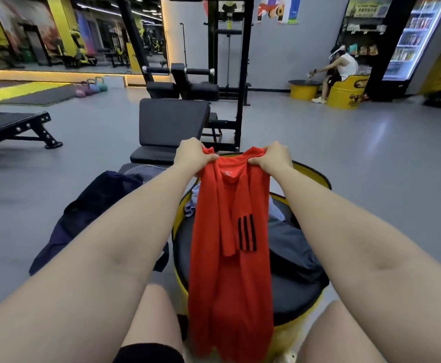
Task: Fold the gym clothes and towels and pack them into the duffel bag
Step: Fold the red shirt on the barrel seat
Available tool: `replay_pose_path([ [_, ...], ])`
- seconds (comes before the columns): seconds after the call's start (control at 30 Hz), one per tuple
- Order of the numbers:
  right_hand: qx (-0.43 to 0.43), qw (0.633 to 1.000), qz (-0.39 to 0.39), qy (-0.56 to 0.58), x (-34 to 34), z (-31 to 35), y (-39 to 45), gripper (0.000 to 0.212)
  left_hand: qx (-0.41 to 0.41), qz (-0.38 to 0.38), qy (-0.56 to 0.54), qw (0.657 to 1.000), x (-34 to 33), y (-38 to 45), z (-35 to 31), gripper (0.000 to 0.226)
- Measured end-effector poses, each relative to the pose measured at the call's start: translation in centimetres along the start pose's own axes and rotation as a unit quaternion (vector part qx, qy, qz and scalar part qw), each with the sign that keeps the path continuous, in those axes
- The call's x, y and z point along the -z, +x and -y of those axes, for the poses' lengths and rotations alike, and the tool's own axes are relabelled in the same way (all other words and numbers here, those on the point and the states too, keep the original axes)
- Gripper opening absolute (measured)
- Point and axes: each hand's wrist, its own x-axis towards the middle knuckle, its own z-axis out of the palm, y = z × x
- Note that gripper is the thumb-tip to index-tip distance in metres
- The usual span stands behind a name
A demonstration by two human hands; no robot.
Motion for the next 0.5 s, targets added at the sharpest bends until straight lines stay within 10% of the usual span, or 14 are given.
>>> replay_pose_path([
  [0.5,-0.040,0.998,0.045,-0.009,-11.4,-4.4,14.3,0.029,0.077,0.028,-0.010,0.997,-10.1,14.0,7.2,0.039],
])
